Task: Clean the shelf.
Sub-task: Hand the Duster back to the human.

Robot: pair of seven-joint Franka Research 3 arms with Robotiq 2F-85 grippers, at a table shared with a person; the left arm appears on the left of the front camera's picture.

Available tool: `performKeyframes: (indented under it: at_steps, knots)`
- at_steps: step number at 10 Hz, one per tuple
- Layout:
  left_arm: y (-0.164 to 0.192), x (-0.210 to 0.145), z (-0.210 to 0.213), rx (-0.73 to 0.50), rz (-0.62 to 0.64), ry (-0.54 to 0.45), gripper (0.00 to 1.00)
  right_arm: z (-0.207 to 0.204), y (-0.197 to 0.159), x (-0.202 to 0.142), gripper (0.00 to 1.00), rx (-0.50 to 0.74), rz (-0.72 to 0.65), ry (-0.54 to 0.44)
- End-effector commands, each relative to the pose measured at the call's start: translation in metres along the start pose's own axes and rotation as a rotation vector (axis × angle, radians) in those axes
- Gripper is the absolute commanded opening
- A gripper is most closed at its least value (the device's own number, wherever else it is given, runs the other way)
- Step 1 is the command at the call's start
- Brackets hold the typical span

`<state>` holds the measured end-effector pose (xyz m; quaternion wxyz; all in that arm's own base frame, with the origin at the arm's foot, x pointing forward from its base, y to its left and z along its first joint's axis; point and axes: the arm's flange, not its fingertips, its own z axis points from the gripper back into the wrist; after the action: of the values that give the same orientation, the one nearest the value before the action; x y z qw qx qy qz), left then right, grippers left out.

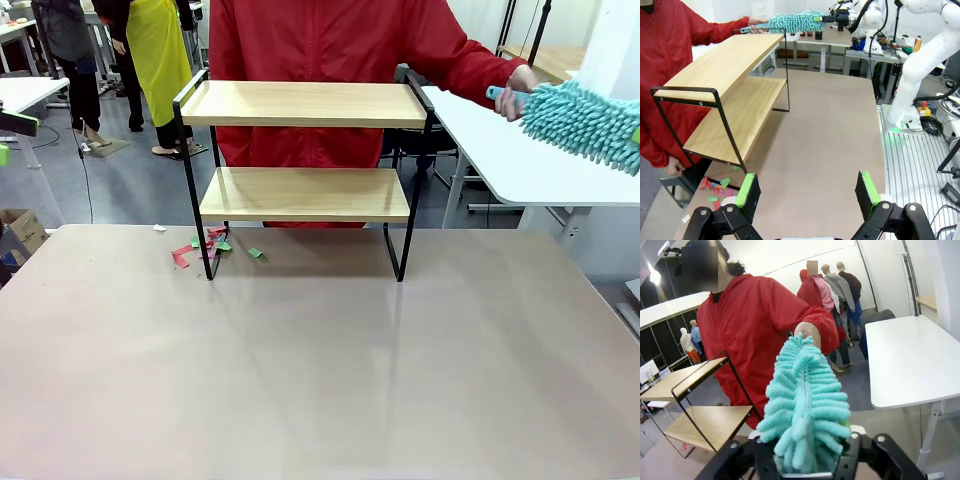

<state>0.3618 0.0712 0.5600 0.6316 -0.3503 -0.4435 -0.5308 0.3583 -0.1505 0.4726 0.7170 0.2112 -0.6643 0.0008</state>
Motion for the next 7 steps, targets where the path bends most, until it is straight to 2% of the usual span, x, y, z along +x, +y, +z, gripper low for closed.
performKeyframes:
  at_steps: [1, 3, 4, 7]
  knots:
    - [0.000, 0.002, -0.001, 0.003, -0.019, -0.028, 1.00, 0.016, 0.009, 0.026, 0.97, 0.042, -0.059, -0.040]
    - [0.000, 0.002, -0.001, 0.003, -0.019, -0.028, 1.00, 0.036, 0.013, 0.067, 1.00, 0.080, -0.142, -0.161]
    - [0.000, 0.002, -0.001, 0.003, -0.019, -0.028, 1.00, 0.050, 0.011, 0.095, 1.00, 0.093, -0.187, -0.254]
    - [0.000, 0.002, -0.001, 0.003, -0.019, -0.028, 1.00, 0.082, -0.014, 0.158, 1.00, 0.058, -0.355, -0.464]
